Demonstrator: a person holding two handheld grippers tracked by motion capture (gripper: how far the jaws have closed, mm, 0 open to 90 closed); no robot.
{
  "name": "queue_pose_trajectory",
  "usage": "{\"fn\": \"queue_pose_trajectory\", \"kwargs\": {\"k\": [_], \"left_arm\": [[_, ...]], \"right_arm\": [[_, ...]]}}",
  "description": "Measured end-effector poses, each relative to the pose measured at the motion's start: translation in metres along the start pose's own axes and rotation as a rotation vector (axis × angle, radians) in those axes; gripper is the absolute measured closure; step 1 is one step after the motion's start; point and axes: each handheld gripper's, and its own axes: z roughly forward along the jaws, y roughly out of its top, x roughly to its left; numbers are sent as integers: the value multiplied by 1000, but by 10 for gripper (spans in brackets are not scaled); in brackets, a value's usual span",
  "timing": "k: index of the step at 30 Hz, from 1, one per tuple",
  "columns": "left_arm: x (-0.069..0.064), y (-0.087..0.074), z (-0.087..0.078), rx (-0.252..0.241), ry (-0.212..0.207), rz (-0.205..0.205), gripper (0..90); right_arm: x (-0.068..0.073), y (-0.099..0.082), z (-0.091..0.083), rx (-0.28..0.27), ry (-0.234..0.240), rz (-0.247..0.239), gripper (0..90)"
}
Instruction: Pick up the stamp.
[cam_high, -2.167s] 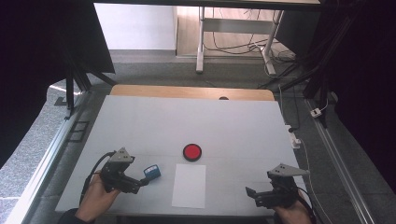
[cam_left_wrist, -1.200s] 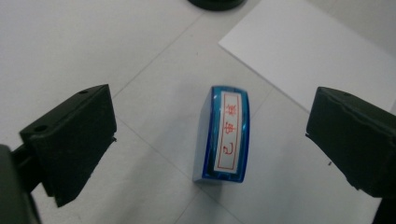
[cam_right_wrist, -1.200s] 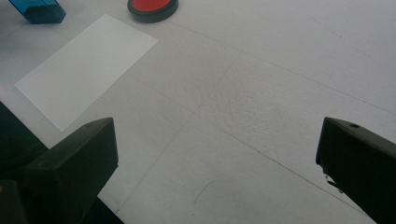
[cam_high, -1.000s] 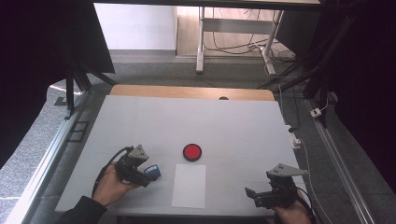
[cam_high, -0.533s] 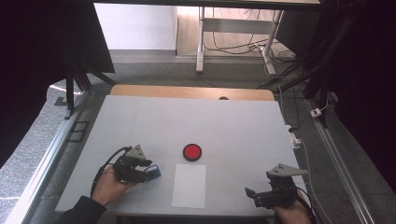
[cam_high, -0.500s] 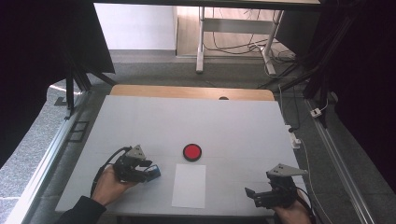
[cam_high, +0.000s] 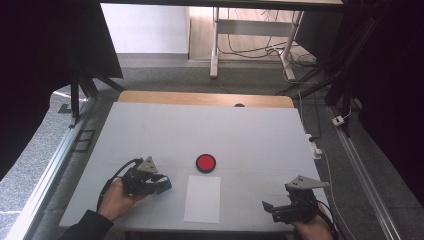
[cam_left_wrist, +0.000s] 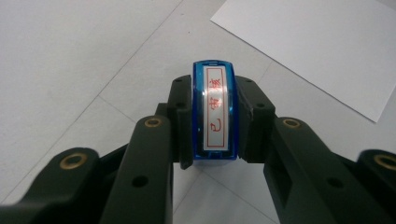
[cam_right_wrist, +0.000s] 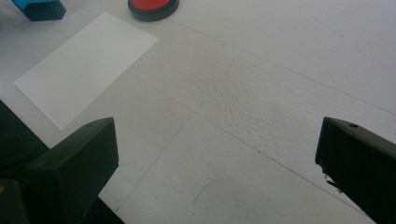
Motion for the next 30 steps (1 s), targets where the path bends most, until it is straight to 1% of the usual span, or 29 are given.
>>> {"fn": "queue_pose_trajectory", "kwargs": {"k": [2, 3, 5, 6, 8, 9, 10, 12, 17, 21, 25, 26, 27, 30], "left_arm": [[0, 0, -1, -4, -1, 2, 702], [-1, 1, -3, -16, -1, 1, 702], [-1, 1, -4, -22, -4, 2, 703], [-1, 1, -6, -30, -2, -5, 702], [-2, 1, -7, -35, -3, -2, 702], [-2, 1, -8, -50, -7, -6, 702], [-2, 1, -8, -50, -7, -6, 703], [-1, 1, -11, -68, -12, -7, 703], [1, 1, -19, -115, -31, -34, 702], [1, 2, -25, -142, -43, -46, 702], [0, 3, -29, -163, -51, -47, 702], [-1, 4, -31, -175, -53, -44, 702], [-1, 4, -31, -175, -53, -44, 702], [-4, 5, -36, -198, -38, -30, 702]], "right_arm": [[0, 0, 0, 0, 0, -1, 0], [0, 0, 0, -1, 0, -1, 0], [0, 0, 0, -1, 1, -1, 0], [0, 0, 0, 0, 1, -2, 0], [0, 0, 0, -1, 1, -2, 0], [0, 0, 0, -2, 1, -1, 0], [0, 0, 0, -2, 1, -1, 0], [0, 0, 0, -2, 0, -1, 0], [0, 0, 0, -1, 1, -1, 0], [0, 0, 0, 0, 1, 0, 0], [0, 0, 1, -2, 2, -3, 0], [0, 0, 1, -2, 2, -3, 0], [0, 0, 1, -2, 2, -3, 0], [0, 0, 1, -1, 3, -3, 0]]}}
